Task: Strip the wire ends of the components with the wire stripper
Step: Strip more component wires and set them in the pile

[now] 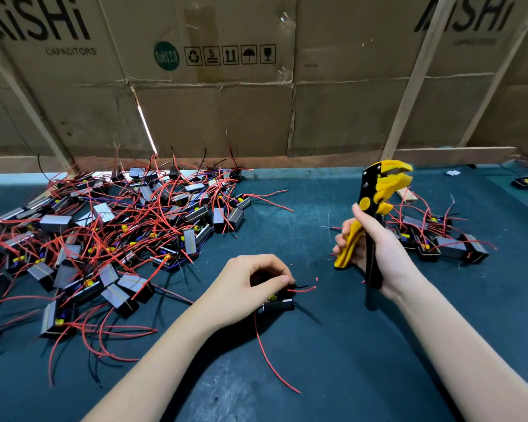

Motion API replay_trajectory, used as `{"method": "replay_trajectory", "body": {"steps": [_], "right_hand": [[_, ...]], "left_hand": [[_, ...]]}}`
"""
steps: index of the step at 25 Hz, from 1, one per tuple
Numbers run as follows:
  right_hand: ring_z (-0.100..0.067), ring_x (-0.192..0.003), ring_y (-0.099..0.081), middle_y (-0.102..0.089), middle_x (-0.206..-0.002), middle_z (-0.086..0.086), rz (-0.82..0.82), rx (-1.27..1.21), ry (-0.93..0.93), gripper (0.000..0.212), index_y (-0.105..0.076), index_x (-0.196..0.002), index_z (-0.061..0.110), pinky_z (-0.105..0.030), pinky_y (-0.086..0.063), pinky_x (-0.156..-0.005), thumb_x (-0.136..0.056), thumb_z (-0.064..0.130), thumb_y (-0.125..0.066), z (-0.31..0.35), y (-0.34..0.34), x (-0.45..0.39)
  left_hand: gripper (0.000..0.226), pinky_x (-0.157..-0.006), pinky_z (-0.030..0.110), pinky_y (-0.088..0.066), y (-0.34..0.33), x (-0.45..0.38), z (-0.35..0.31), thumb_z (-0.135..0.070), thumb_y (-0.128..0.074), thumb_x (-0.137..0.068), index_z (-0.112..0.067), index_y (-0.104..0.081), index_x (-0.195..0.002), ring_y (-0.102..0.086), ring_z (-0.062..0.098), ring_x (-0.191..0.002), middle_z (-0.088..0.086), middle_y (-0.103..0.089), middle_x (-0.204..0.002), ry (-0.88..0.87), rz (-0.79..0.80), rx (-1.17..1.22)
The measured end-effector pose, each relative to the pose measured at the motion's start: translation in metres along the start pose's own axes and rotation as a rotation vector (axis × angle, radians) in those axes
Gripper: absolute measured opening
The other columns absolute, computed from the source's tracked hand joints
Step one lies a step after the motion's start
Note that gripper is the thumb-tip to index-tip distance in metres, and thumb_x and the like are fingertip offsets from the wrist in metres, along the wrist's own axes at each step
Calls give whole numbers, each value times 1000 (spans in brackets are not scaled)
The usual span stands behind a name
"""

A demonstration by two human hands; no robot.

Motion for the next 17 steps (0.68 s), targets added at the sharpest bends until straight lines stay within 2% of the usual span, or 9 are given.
{"method": "replay_trajectory", "body": {"steps": [2, 5, 8, 11, 14, 17], "right_hand": [[-19, -68, -51, -51, -68, -3, -82, 122, 133, 44, -54, -73, 18, -30, -43, -71, -73, 60, -67, 4, 5, 0], [-10, -60, -40, -44, -62, 10, -224, 747, 525, 46, -43, -70, 20, -24, -34, -62, -81, 59, -64, 9, 12, 3], [-24, -68, -51, -51, -69, 3, -387, 1235, 786, 39, -49, -76, 20, -36, -35, -64, -78, 53, -68, 12, 8, 7], [-33, -77, -57, -57, -77, -4, -445, 1406, 752, 46, -57, -84, 11, -39, -34, -70, -74, 55, -68, 10, 12, 5], [-34, -77, -56, -57, -77, -9, -461, 1601, 709, 50, -59, -83, 9, -40, -35, -72, -67, 53, -75, 7, 17, 2], [-33, -74, -54, -56, -75, -12, -447, 1699, 702, 50, -58, -80, 8, -40, -35, -71, -64, 52, -77, 4, 13, 2]], "left_hand": [[10, -75, 16, -49, 2, 2, 0, -15, -68, -91, -20, -75, -96, -66, 1, -83, -9, -74, -93, -40, 45, -1], [6, -86, 31, -52, 2, 3, -1, -23, -75, -86, -26, -77, -91, -64, 11, -98, -10, -73, -92, -73, 41, -65], [7, -81, 30, -51, 1, 2, -2, -23, -73, -87, -21, -75, -81, -64, 6, -81, -10, -71, -80, -69, 0, -66], [17, -71, 25, -51, 4, 1, 0, -22, -71, -89, -24, -72, -72, -61, 4, -64, -10, -68, -71, -38, -54, -45], [23, -64, 19, -45, 6, 0, 1, -24, -67, -91, -27, -67, -69, -56, 1, -60, -10, -66, -67, -10, -114, -31], [25, -61, 21, -41, 6, -1, 3, -29, -66, -92, -21, -63, -69, -50, 5, -59, 0, -63, -66, -2, -138, -43]]}}
Point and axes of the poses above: each hand's wrist, its own x-axis away from the middle knuckle, its own y-axis out of the back of the hand, z = x × y, the point moved 2 cm from there along -x, towards the middle knuckle
